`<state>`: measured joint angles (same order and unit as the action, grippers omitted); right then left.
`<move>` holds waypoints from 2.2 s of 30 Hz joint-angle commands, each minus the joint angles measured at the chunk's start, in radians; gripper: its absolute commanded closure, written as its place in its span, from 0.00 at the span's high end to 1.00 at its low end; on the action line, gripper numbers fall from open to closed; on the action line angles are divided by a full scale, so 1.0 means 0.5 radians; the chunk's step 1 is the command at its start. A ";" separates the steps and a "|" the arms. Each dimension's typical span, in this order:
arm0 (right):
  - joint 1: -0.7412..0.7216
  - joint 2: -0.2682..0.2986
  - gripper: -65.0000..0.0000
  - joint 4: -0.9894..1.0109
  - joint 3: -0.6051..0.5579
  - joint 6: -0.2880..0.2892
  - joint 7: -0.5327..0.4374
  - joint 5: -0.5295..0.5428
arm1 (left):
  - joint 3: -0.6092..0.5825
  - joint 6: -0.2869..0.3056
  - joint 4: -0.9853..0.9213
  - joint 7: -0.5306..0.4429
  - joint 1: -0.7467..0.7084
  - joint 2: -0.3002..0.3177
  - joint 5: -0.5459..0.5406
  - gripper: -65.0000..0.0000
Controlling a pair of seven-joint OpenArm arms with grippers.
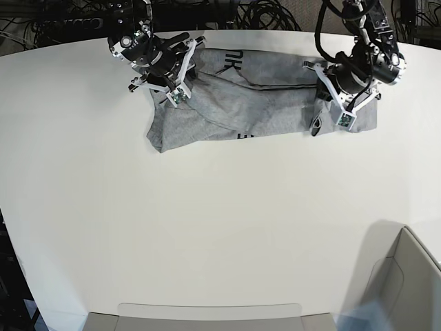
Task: Fold the T-shirt properly
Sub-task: 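Lift the strip end with the left gripper and fold it toward the right gripper, then lift the other strip end with the right gripper and fold it toward the left gripper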
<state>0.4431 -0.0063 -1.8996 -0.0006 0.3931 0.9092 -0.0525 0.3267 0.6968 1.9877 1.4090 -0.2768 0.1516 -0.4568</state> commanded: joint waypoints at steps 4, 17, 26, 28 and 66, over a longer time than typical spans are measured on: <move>-0.007 -0.007 0.29 -0.029 -0.003 0.004 -0.034 0.021 | 0.008 0.003 0.037 -0.025 0.021 -0.029 -0.015 0.00; -0.004 -0.007 0.29 -0.026 -0.003 0.004 -0.034 0.021 | 0.008 0.003 0.101 -0.025 0.012 -0.041 -0.024 0.38; -0.013 -0.007 0.29 0.041 -0.003 0.004 -0.034 0.021 | 0.204 0.003 0.101 -0.025 0.021 -0.065 -0.024 0.28; -0.013 -0.010 0.29 0.041 -0.003 0.004 -0.034 0.024 | 0.425 0.003 0.098 -0.025 0.027 -0.056 -0.021 0.20; 0.051 0.223 0.40 -0.327 0.187 0.010 -0.418 1.487 | 0.416 0.003 -0.635 -0.254 0.251 0.116 0.206 0.16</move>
<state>0.4709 0.1081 -2.0457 0.0956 0.3840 0.7277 0.6758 0.5373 0.6964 1.6611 1.2770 -0.1516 0.2001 -0.3580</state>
